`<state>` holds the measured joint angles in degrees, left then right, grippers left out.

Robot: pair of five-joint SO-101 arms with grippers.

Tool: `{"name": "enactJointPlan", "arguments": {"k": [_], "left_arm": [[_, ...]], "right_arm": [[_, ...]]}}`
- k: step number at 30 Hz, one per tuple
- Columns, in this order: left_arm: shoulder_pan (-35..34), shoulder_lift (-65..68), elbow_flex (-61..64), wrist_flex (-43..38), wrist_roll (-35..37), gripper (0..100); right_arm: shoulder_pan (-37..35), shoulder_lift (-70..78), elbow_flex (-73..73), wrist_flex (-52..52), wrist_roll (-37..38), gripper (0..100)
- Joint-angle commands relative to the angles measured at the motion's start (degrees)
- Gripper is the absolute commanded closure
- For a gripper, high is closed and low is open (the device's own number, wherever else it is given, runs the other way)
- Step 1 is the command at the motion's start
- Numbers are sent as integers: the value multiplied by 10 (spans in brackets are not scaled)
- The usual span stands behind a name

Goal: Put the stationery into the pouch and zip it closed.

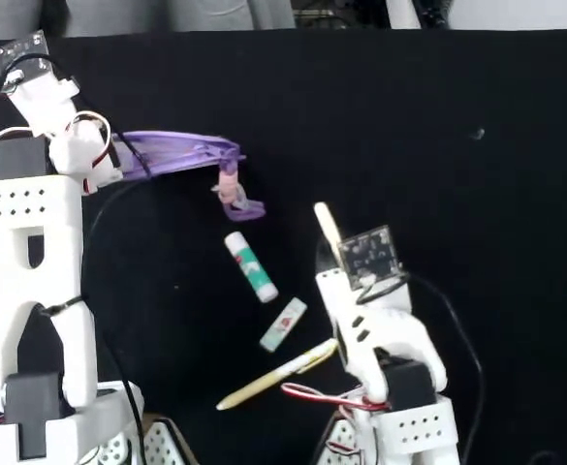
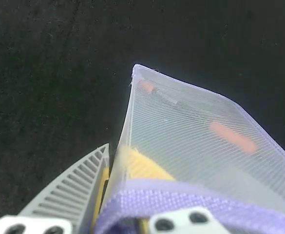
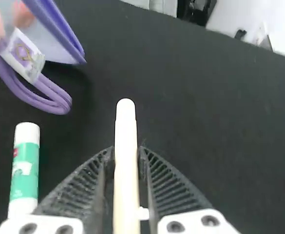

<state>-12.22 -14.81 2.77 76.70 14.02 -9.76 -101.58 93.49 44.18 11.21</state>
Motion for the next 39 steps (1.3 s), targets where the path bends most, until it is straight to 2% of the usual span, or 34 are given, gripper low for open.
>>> {"name": "enactJointPlan", "arguments": {"k": [1, 9, 15, 20, 23, 27, 29, 34, 39], "left_arm": [[-18, 8, 7, -1, -7, 970], [-18, 9, 7, -1, -7, 970], [-18, 9, 7, 0, -7, 970], [-18, 9, 7, 0, -7, 970], [-18, 9, 8, 0, -7, 970], [-18, 6, 18, -4, -7, 970], [-18, 5, 18, -4, -7, 970], [-18, 4, 18, -4, -7, 970], [-14, 5, 19, -4, -9, 970]], "right_arm": [[-11, 141, -69, -24, 3, 985], [-18, 423, -182, -43, 7, 983], [-18, 659, -310, 3, 7, 982], [-18, 788, -399, 36, 8, 982], [-17, 836, -428, 37, 8, 954], [-18, 852, -442, 37, 18, 824], [-18, 849, -444, 38, 40, 790], [-23, 845, -451, 34, 47, 813], [-64, 872, -480, 50, 47, 818]]}}
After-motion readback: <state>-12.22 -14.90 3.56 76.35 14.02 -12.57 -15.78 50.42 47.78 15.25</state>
